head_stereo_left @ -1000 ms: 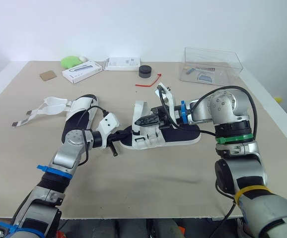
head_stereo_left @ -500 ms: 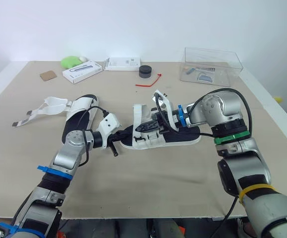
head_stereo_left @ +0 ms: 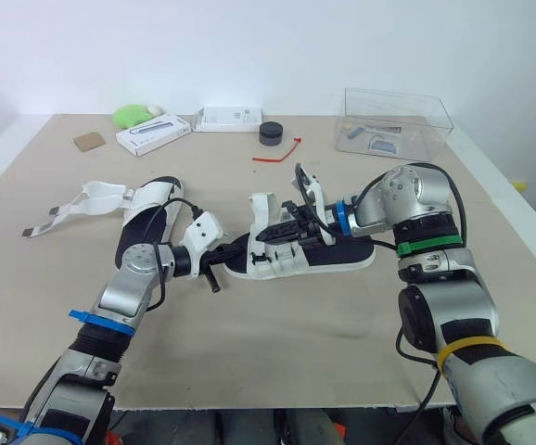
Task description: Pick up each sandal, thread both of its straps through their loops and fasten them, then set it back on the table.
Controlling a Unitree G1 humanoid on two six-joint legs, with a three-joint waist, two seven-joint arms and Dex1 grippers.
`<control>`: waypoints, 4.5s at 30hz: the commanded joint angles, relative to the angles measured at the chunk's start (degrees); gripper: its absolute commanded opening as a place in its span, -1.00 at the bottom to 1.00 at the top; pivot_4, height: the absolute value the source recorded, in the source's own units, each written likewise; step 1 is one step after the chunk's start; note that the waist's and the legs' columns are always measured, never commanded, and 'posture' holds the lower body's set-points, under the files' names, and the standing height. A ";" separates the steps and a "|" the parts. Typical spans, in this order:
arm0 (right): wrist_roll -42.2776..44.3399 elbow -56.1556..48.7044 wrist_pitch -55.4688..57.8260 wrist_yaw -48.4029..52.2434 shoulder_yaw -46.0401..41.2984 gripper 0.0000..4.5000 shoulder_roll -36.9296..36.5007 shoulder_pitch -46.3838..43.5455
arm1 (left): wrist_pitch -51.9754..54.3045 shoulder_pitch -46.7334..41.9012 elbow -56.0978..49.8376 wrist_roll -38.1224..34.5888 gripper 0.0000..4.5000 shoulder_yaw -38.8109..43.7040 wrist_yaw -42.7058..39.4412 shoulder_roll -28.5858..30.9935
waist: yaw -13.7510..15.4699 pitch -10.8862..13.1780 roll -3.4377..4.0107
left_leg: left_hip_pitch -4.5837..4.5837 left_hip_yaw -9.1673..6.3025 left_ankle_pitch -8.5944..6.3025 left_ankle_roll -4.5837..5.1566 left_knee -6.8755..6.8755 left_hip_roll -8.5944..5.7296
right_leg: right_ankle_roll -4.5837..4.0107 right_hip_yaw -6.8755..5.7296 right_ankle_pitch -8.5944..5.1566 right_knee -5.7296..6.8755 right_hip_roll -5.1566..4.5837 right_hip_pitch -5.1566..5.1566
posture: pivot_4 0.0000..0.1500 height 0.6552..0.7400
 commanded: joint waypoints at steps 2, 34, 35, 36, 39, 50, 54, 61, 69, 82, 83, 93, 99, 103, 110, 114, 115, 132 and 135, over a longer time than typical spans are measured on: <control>0.13 -0.41 1.55 -1.26 -2.82 -0.98 0.55 -1.88 | 1.74 1.67 1.84 2.25 -1.00 -1.85 -0.04 0.77 | -0.01 0.00 0.00 | 0.00 0.00 0.00 0.00 0.00 0.00 | 0.00 0.00 0.00 0.00 0.01 0.00 | 1.00 1.00; 1.43 -1.95 1.49 -6.42 -1.63 -0.98 -0.46 3.16 | 1.57 1.77 1.81 2.36 -1.00 -2.10 0.13 1.35 | -0.06 -0.01 0.02 | 0.00 0.00 0.00 0.00 -0.03 0.04 | 0.02 0.03 -0.03 -0.01 0.05 0.00 | 1.00 1.00; 0.88 -2.36 0.80 -6.43 -1.11 -0.98 -0.58 3.45 | 1.53 1.77 1.84 2.37 -1.00 -2.12 0.14 1.32 | -0.06 -0.01 0.02 | 0.00 0.00 0.00 0.00 -0.03 0.04 | 0.04 0.03 -0.04 -0.01 0.05 0.00 | 1.00 1.00; 0.35 -2.70 0.00 -6.32 -0.48 -0.98 -0.72 3.74 | 1.51 1.77 1.88 2.38 -1.00 -2.15 0.17 1.26 | -0.06 -0.02 0.03 | 0.00 0.00 0.00 0.00 -0.02 0.04 | 0.05 0.03 -0.05 -0.01 0.05 0.00 | 1.00 1.00; -0.79 -4.05 -2.13 -5.36 1.79 -0.98 -1.30 4.60 | 1.45 1.85 1.86 2.40 -1.00 -2.26 0.22 1.18 | -0.07 -0.03 0.04 | 0.01 0.00 0.00 0.00 -0.02 0.04 | 0.12 0.03 -0.09 -0.01 0.05 0.00 | 1.00 1.00; -4.97 -11.00 -10.63 0.59 12.90 -0.98 -4.84 8.93 | 1.50 2.05 1.53 2.32 -1.00 -2.42 0.38 1.08 | -0.08 -0.11 0.10 | 0.08 -0.01 0.00 0.00 -0.02 0.05 | 0.32 0.01 -0.22 -0.01 0.05 0.05 | 1.00 1.00; -4.59 -14.09 -11.27 3.47 14.97 -0.98 -6.24 9.25 | 1.53 2.20 1.37 2.27 -1.00 -2.46 0.40 1.15 | -0.02 -0.12 0.11 | 0.09 -0.01 -0.01 0.00 -0.02 0.04 | 0.31 0.01 -0.23 -0.01 0.04 0.06 | 1.00 1.00; -4.63 -24.58 -15.57 10.34 21.05 -0.98 -10.27 10.14 | 1.62 2.03 1.43 2.32 -1.00 -2.72 0.47 0.79 | 0.06 -0.12 0.11 | 0.04 -0.03 -0.16 -0.03 -0.02 0.00 | 0.22 -0.02 -0.30 -0.02 -0.02 0.05 | 1.00 1.00; -5.92 -29.56 -17.99 12.69 23.87 -0.98 -11.48 10.67 | 1.51 1.83 1.65 2.34 -1.00 -2.87 0.40 0.55 | 0.07 -0.12 0.11 | 0.03 -0.04 -0.34 0.04 -0.02 -0.12 | 0.13 -0.04 -0.38 -0.02 -0.15 0.06 | 1.00 1.00; -8.92 -29.36 -22.10 16.20 25.71 -0.98 -9.80 8.22 | 1.53 1.97 1.66 2.38 -1.00 -2.95 0.55 0.33 | 0.05 -0.12 0.11 | 0.08 -0.05 -0.34 0.04 -0.01 -0.12 | 0.12 -0.12 -0.38 0.01 -0.13 0.06 | 1.00 1.00; -8.98 -29.62 -22.16 16.65 25.78 -0.98 -9.83 8.10 | 1.53 1.97 1.65 2.38 -1.00 -2.93 0.57 0.34 | 0.05 -0.12 0.11 | 0.08 -0.05 -0.34 0.04 -0.01 -0.12 | 0.12 -0.16 -0.38 0.01 -0.13 0.06 | 1.00 1.00; -9.25 -32.84 -22.87 20.40 26.41 -0.98 -11.25 7.93 | 1.91 2.12 1.29 2.39 -1.00 -2.96 0.66 0.52 | 0.05 -0.12 0.11 | 0.09 -0.05 -0.33 0.04 0.00 -0.12 | 0.11 -0.18 -0.38 0.03 -0.14 0.07 | 1.00 1.00; -10.70 -31.35 -24.53 20.29 26.40 -0.98 -11.27 8.01 | 1.88 1.77 1.58 2.40 -1.00 -3.05 0.57 0.51 | 0.05 -0.12 0.11 | 0.09 -0.05 -0.33 0.04 0.00 -0.12 | 0.10 -0.18 -0.37 0.03 -0.14 0.07 | 1.00 1.00; -11.07 -29.30 -24.42 19.86 25.52 -0.98 -10.14 7.50 | 1.90 1.66 1.61 2.45 -1.00 -3.15 0.54 0.48 | 0.05 -0.12 0.11 | 0.10 -0.05 -0.33 0.03 0.01 -0.12 | 0.09 -0.18 -0.36 0.04 -0.14 0.07 | 1.00 1.00; -13.30 -27.75 -27.01 23.07 29.02 -0.98 -10.69 6.33 | 1.95 1.54 1.74 2.46 -1.00 -3.14 0.38 0.62 | 0.05 -0.12 0.12 | 0.11 -0.05 -0.32 0.03 0.01 -0.12 | 0.07 -0.18 -0.35 0.06 -0.13 0.07 | 1.00 1.00; -14.95 -27.14 -29.50 26.15 30.99 -0.98 -12.05 5.86 | 2.05 1.73 1.60 2.46 -1.00 -3.11 0.41 0.70 | 0.05 -0.12 0.12 | 0.11 -0.05 -0.32 0.03 0.02 -0.12 | 0.07 -0.19 -0.36 0.06 -0.13 0.07 | 1.00 1.00; -15.18 -26.98 -29.96 27.00 31.28 -0.98 -12.34 5.69 | 2.08 1.81 1.52 2.44 -1.00 -3.10 0.43 0.72 | 0.05 -0.12 0.12 | 0.11 -0.05 -0.32 0.03 0.02 -0.13 | 0.07 -0.19 -0.36 0.06 -0.14 0.07 | 1.00 1.00; -16.75 -26.39 -30.18 31.75 31.07 -0.98 -13.75 4.66 | 1.87 1.65 1.80 2.44 -1.00 -3.46 0.47 0.45 | 0.07 -0.12 0.12 | 0.10 -0.05 -0.33 0.03 0.02 -0.17 | 0.06 -0.21 -0.37 0.06 -0.22 0.07 | 1.00 1.00; -17.65 -24.88 -31.23 31.79 30.97 -0.98 -13.65 4.38 | 1.78 1.58 1.88 2.43 -1.00 -3.59 0.43 0.42 | 0.09 -0.12 0.12 | 0.10 -0.05 -0.33 0.03 0.02 -0.21 | 0.07 -0.22 -0.36 0.06 -0.27 0.09 | 1.00 1.00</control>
